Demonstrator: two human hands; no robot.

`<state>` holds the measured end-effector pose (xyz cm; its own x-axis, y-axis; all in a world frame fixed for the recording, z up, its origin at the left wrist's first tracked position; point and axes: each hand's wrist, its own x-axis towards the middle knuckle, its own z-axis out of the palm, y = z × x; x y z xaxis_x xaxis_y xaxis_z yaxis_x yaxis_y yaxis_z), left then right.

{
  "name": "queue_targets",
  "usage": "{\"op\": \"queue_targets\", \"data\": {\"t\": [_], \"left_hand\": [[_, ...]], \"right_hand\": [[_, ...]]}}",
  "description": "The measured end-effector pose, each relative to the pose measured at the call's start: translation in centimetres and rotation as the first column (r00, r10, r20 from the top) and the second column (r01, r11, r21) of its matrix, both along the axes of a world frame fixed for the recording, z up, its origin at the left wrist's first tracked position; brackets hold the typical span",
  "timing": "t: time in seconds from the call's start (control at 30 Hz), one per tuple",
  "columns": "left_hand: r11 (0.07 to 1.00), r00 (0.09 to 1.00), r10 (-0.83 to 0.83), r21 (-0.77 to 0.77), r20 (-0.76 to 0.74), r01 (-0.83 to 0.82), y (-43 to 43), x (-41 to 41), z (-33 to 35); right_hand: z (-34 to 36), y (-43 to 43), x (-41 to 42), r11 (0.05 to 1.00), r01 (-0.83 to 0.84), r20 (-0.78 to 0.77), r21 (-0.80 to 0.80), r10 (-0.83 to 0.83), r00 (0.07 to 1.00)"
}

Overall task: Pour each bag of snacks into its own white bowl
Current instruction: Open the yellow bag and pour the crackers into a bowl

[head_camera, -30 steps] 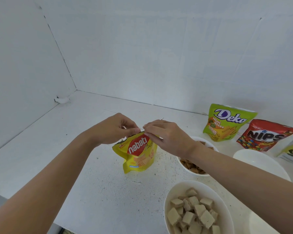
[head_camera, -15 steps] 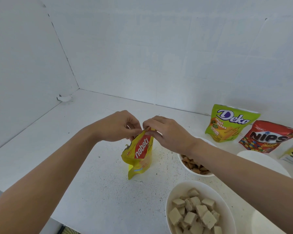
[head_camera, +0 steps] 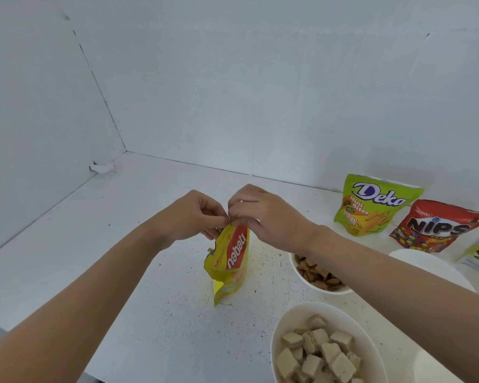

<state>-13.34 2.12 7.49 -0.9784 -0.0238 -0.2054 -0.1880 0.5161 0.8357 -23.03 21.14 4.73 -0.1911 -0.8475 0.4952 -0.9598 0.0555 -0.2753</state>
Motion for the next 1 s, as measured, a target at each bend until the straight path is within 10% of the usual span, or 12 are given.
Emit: {"op": "queue_targets", "data": {"t": [0.3, 0.63, 1.0], "left_hand": [[0.99, 1.0, 0.012, -0.138, -0.019, -0.014, 1.5, -0.1, 0.2], [0.955, 0.964, 0.267, -0.13, -0.008, -0.265, -1.1, 1.2, 0.0], [0.867, 0.993, 0.121, -0.486, -0.007, -0.109, 0.4, 0.1, 1.6]], "right_hand": [[0.1, 0.3, 0.4, 0.995, 0.007, -0.147, 0.101, 0.008, 0.989], [0.4, 3.1, -0.7, 0.99, 0.038, 0.021, 0.138, -0.041, 0.999], [0.2, 1.9, 0.2, 0.985, -0.004, 0.121, 0.17, -0.017, 0.993]]}}
